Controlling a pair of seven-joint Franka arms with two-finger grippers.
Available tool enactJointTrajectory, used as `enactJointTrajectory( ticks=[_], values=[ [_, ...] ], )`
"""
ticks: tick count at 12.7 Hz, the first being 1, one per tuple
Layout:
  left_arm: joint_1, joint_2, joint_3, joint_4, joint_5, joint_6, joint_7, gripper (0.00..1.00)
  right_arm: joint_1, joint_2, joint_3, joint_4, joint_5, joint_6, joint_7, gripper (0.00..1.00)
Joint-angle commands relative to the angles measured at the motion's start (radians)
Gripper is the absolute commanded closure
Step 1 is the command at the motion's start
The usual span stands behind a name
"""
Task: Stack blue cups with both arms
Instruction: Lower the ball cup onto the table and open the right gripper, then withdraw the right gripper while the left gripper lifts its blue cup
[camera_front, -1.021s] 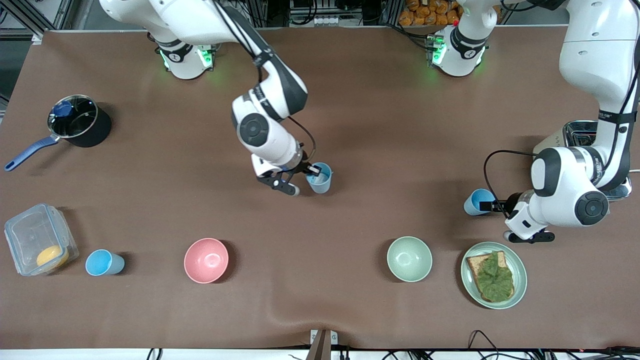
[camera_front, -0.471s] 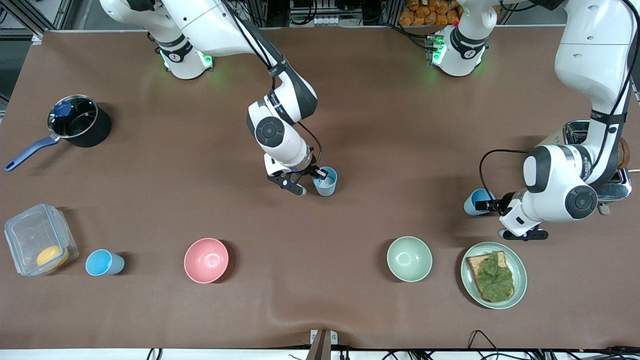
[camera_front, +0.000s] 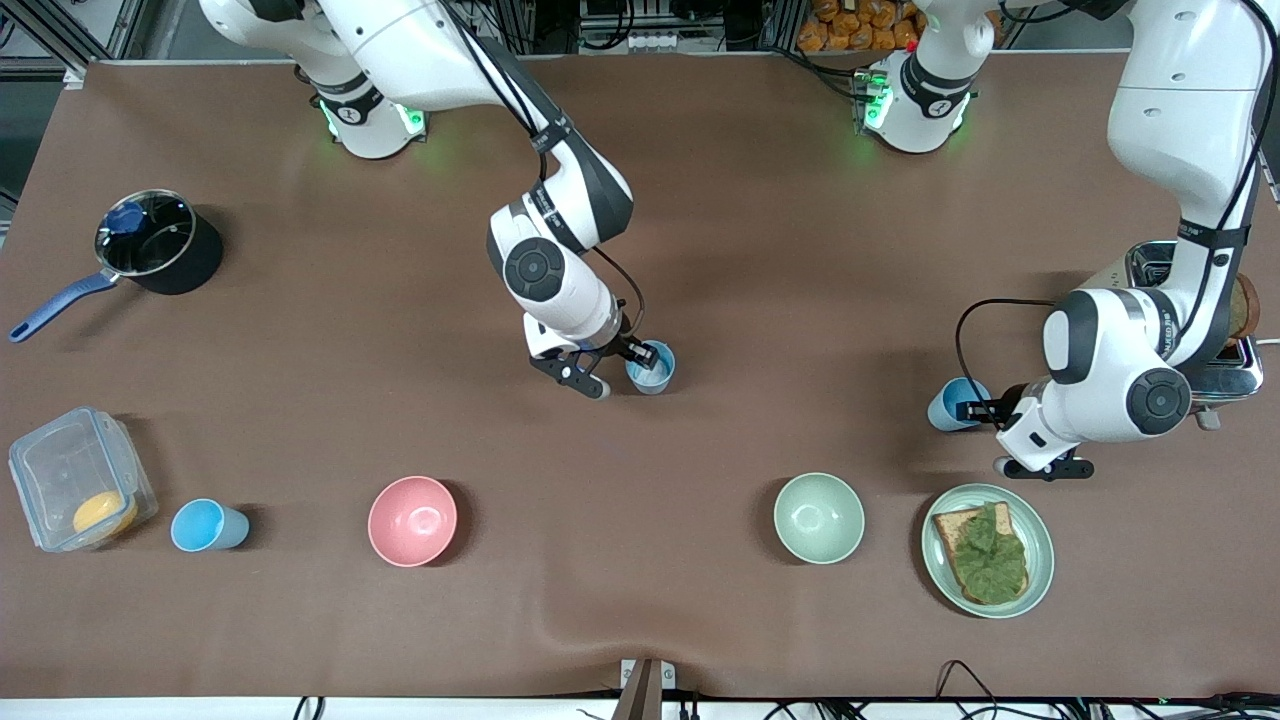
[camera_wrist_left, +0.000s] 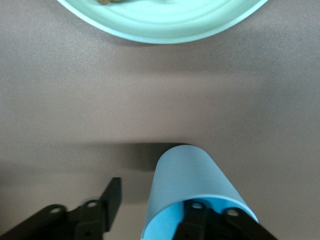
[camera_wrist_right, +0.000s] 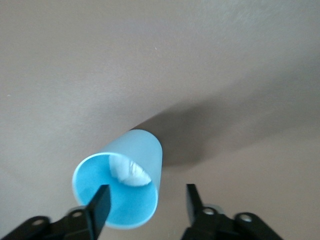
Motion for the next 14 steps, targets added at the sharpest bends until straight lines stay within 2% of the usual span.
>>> enactJointTrajectory(
  ticks=[1,4,6,9,11,14],
  values=[
    [0.009,-0.040,-0.007,-0.042,0.017,0.013,0.012,1.00,-0.075,-0.114,-0.007,0.013,-0.030,-0.134,-0.155,0.00],
    [0.007,-0.055,-0.009,-0.043,0.017,0.012,-0.003,1.00,-0.144,-0.222,-0.051,0.015,-0.107,-0.310,-0.398,0.00],
    [-0.002,-0.086,-0.010,-0.045,0.016,0.004,-0.026,1.00,-0.152,-0.298,-0.090,0.019,-0.211,-0.457,-0.475,0.00],
    [-0.007,-0.133,-0.038,-0.045,0.016,-0.007,-0.068,1.00,-0.162,-0.432,-0.143,0.015,-0.286,-0.666,-0.535,0.00],
    [-0.008,-0.167,-0.059,-0.043,0.016,-0.010,-0.101,1.00,-0.214,-0.480,-0.169,0.012,-0.308,-0.710,-0.724,0.00],
    [-0.010,-0.195,-0.117,-0.033,0.016,-0.040,-0.205,1.00,-0.377,-0.520,-0.153,-0.011,-0.307,-0.716,-0.973,0.00]
  ],
)
